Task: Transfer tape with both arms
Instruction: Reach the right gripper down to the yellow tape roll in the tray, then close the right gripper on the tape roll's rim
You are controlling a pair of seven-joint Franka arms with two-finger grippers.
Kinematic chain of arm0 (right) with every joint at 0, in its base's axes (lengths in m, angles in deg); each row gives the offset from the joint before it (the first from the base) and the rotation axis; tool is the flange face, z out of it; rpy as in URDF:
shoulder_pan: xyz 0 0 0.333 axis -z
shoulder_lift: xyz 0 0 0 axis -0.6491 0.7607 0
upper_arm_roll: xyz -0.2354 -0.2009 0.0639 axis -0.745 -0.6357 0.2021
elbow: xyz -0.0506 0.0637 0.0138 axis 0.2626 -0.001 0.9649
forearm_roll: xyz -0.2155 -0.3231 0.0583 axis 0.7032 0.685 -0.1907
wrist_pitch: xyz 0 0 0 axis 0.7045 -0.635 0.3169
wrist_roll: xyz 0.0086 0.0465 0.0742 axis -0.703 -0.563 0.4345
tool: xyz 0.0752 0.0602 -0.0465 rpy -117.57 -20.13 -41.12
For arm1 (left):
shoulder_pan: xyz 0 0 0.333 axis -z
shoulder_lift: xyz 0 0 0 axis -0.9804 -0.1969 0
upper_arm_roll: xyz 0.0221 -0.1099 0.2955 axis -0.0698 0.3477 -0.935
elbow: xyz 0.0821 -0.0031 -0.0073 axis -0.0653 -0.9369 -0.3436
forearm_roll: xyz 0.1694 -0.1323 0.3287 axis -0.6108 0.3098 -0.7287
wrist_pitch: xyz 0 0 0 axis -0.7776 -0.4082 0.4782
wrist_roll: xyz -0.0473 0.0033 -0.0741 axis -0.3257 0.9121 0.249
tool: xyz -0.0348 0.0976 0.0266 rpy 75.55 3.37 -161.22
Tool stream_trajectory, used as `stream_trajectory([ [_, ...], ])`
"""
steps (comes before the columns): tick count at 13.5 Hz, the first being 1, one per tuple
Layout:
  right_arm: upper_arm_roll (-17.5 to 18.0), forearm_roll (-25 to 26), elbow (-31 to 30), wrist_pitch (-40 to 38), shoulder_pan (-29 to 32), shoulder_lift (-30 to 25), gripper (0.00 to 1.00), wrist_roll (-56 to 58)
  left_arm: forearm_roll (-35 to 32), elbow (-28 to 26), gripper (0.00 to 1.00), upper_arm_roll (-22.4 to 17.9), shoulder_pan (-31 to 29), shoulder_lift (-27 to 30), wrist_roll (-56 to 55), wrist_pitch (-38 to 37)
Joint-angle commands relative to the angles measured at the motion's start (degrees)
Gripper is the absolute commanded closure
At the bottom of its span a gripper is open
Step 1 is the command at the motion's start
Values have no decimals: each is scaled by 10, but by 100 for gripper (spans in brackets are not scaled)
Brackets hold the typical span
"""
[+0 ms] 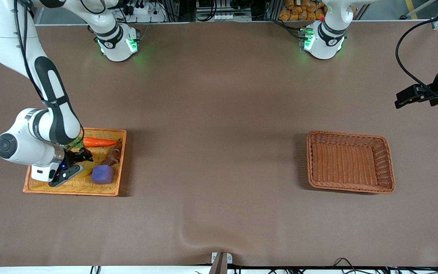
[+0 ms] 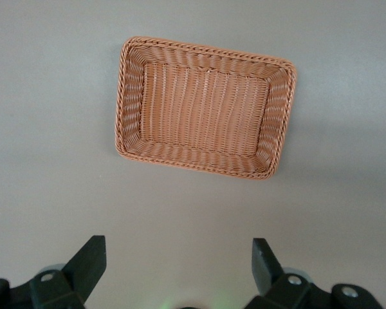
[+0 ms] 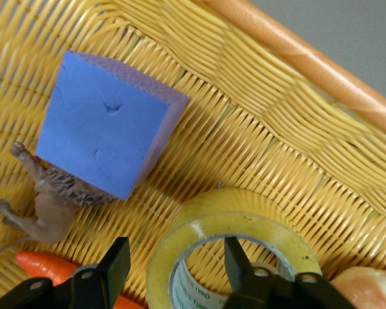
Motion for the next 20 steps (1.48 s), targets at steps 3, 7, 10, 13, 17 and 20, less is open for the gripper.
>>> stream_trajectory([
  [3,-2,-5,-7,-29,4,-9,32,-40,18,4,0,-1,-4,0,9,3],
  [7,-2,-5,-8,-44,11,-6,36,-55,18,4,0,-1,-4,0,9,3],
  [10,-2,-5,-8,-42,12,-2,75,-56,18,4,0,-1,-4,1,9,3],
  [13,-1,-5,-8,-43,12,-1,100,-52,18,3,0,-1,-8,1,9,3],
  [17,2,-5,26,-152,-5,-63,100,-66,18,4,0,-1,-12,1,21,3],
  [20,1,13,124,-280,-32,-81,100,-123,18,4,0,-1,-12,0,21,3],
])
